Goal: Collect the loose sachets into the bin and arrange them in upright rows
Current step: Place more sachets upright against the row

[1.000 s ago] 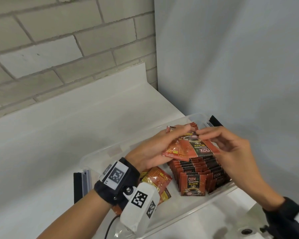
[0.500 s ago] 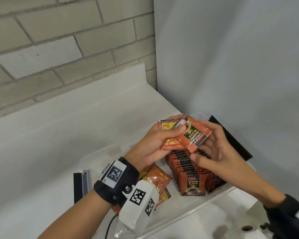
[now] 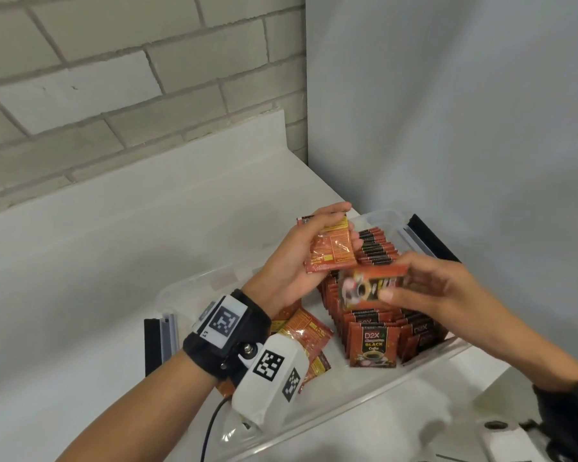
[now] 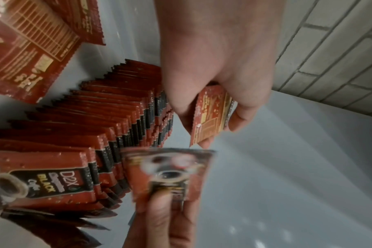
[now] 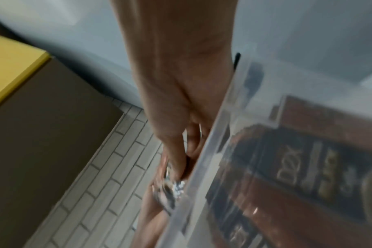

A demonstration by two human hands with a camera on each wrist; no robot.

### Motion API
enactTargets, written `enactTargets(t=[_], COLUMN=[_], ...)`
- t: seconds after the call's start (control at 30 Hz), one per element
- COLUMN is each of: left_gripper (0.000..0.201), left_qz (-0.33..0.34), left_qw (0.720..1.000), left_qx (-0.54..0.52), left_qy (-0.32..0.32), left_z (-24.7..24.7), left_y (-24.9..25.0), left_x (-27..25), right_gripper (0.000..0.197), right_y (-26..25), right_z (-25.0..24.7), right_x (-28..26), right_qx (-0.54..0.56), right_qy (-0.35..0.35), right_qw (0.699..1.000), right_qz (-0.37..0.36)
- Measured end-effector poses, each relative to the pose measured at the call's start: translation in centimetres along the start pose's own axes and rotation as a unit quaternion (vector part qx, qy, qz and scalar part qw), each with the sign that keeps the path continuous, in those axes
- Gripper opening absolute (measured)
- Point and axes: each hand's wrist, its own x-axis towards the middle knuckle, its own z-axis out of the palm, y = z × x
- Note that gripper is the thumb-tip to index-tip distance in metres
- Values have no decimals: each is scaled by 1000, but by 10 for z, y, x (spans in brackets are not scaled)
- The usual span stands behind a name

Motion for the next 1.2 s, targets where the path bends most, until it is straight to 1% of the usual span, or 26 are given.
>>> enactTargets(t=[0.03, 0.1, 0.2, 0.3, 0.33, 0.4, 0.47, 0.57, 0.63, 0.8, 0.83, 0.9, 0.97, 1.03, 1.1, 1.13, 1.2], left_gripper=[27, 26, 29, 30, 30, 31, 34, 36, 34, 24, 21, 17, 19, 20, 19, 18, 14], left_qz=[-1, -5, -8, -11, -12, -14, -14, -17, -21, -34, -35, -36, -37, -39, -40, -41, -49], left_qw=[1000, 1000, 1000, 1000, 1000, 1000, 1000, 1000, 1000, 999, 998, 998, 998, 997, 996, 994, 991], left_qx=[-8, -12, 2, 3, 1, -2, -1, 2, 5, 38, 42, 50, 59, 69, 80, 89, 108], left_qy=[3, -2, -9, -4, -3, -3, -3, -1, 3, 9, 9, 7, 5, -7, -28, -40, -68], left_z=[-1, -2, -1, -1, -1, -1, 0, 1, 1, 1, 0, 0, 1, 2, 4, 4, 4], left_y=[0, -2, -2, -2, -3, -3, -3, -3, -3, -3, -3, -3, -3, -3, -2, -2, -3], left_x=[0, 0, -1, -1, -1, -2, -2, -2, -2, -3, -3, -3, -4, -5, -6, -6, -7], right_gripper=[8, 12, 8, 6, 4, 16, 23, 24, 24, 37, 37, 37, 37, 36, 35, 36, 35], right_y=[0, 1, 2, 4, 4, 3, -1, -5, -5, -2, -1, -1, 0, -2, -3, -3, 0], right_z=[-3, -4, -1, 7, 9, 13, 15, 16, 16, 16, 16, 15, 13, 14, 14, 15, 15], right_x=[-2, -5, -5, -2, -1, 1, 3, 3, 4, 7, 8, 7, 5, 3, 3, 3, 5], right_qx=[-74, -204, -299, -373, -391, -416, -431, -434, -434, -446, -445, -426, -378, -298, -199, -152, -70], right_qy=[-38, -91, -137, -148, -151, -164, -174, -180, -187, -208, -210, -207, -187, -130, -46, -7, 47], right_qw=[996, 974, 943, 914, 906, 893, 885, 883, 881, 870, 871, 881, 906, 945, 978, 988, 996], right_qz=[-13, -46, -57, -58, -59, -42, -18, 3, 12, 17, 19, 25, 32, 40, 33, 24, 3])
